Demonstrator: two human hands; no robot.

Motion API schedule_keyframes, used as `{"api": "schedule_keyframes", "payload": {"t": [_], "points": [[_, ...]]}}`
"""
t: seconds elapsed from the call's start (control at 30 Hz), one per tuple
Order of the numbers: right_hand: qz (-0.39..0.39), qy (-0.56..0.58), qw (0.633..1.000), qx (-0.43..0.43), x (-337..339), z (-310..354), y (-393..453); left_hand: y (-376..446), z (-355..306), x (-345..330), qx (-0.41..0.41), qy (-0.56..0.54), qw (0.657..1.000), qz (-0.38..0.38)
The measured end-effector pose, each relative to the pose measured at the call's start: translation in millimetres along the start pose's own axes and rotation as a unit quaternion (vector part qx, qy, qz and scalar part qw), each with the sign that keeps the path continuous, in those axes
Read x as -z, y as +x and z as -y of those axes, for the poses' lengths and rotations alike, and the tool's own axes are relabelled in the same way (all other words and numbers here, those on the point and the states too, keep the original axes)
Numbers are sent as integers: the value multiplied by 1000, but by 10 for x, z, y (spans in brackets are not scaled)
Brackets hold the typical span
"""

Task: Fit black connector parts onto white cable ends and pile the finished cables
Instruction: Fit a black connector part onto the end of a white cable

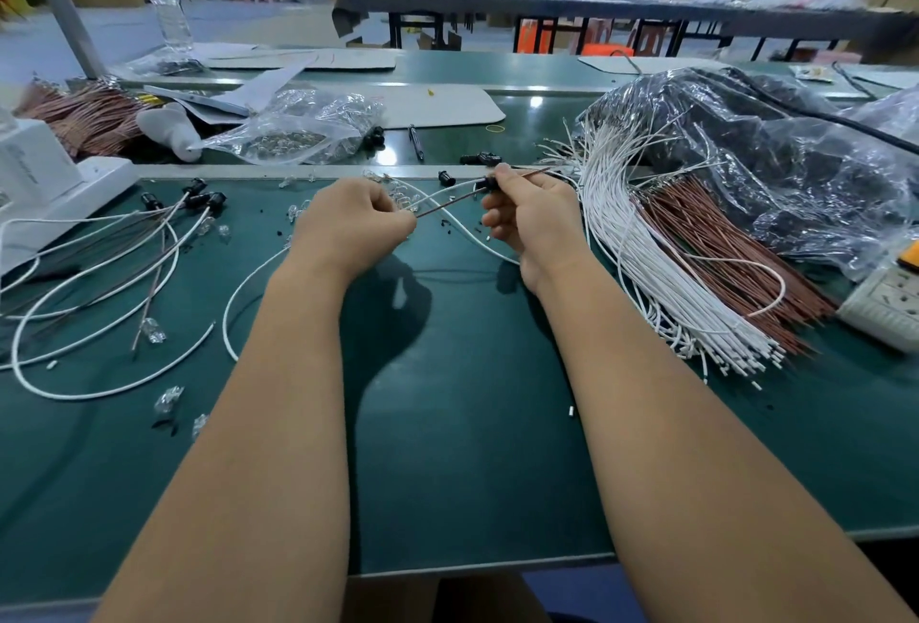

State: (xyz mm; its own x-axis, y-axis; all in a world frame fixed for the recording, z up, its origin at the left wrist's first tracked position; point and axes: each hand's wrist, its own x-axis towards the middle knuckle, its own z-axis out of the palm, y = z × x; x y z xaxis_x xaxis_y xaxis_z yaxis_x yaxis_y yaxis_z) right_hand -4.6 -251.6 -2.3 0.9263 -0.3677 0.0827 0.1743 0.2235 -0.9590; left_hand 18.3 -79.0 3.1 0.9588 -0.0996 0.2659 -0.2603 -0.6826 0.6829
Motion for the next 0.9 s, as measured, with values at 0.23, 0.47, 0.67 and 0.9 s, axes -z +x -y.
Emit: {"api": "schedule_keyframes", "payload": {"t": [0.23, 0.47, 0.67, 0.9], "points": [[78, -20, 997, -17, -62, -22, -39, -57, -279, -110, -103, 50, 993, -4], [75, -30, 997, -6, -59, -12, -42, 21, -158, -95, -114, 38, 993, 4], [110, -36, 993, -2, -96, -35, -69, 5, -170, -122, -127, -36, 991, 15], [90, 15, 995, -38, -96, 13, -63, 8, -175, -130, -141, -54, 988, -5]]}}
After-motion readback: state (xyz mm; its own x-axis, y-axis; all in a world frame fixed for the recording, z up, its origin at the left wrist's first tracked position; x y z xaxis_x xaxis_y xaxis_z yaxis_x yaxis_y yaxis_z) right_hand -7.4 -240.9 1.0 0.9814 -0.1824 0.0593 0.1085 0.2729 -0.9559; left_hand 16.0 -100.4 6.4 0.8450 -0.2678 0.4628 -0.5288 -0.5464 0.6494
